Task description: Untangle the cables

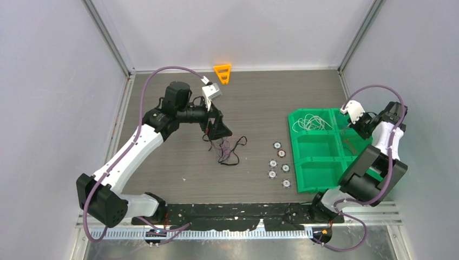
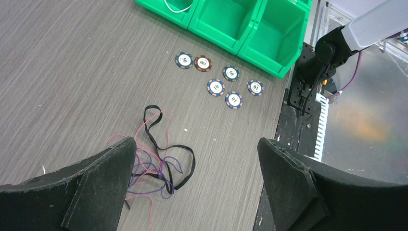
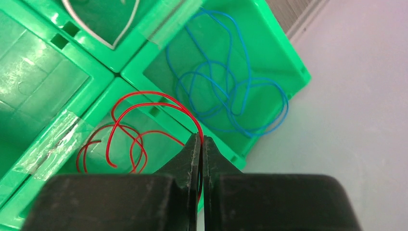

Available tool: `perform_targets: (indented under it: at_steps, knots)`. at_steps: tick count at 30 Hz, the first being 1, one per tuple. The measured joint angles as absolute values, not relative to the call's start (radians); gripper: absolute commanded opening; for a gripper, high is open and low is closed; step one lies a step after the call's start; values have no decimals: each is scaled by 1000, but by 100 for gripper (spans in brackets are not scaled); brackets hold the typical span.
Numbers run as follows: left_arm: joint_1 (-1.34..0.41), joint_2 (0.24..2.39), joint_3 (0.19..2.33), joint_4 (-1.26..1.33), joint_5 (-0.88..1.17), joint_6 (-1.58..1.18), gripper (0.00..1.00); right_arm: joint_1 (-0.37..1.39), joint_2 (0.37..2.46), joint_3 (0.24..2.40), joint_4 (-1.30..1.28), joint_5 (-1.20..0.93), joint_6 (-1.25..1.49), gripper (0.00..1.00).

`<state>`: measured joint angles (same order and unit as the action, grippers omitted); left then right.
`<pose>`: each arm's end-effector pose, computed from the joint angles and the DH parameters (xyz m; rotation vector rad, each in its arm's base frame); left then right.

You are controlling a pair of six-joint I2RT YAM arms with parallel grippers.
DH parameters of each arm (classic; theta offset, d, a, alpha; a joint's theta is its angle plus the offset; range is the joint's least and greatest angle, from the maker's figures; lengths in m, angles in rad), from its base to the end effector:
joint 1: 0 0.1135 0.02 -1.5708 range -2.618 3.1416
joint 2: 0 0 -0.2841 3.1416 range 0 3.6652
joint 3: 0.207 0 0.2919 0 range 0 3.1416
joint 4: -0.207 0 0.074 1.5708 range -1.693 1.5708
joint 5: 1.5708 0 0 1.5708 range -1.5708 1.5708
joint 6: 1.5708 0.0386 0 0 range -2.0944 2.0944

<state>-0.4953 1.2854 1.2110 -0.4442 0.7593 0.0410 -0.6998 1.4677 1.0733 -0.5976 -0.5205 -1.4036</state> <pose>0.2671 -0.1745 0.3741 1.0006 1.8498 -1.0644 0.2697 -0.2019 0.2517 -1.0050 2.1854 -0.3032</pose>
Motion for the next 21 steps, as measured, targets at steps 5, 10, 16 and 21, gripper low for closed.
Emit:
perform_targets:
  at_steps: [5, 10, 16, 21]
  knots:
    - [-495, 1299, 1227, -446, 759, 42, 100, -680, 1520, 1074, -645, -545, -1610, 5]
    - [-495, 1310, 1232, -448, 759, 42, 99, -676, 1545, 1097, -718, -544, -1788, 5]
    - [-494, 1312, 1245, -455, 751, 46, 100, -692, 1551, 1113, -805, -543, -1902, 5]
    - [-489, 1312, 1245, -469, 746, 57, 100, -740, 1551, 1117, -881, -544, -1943, 6]
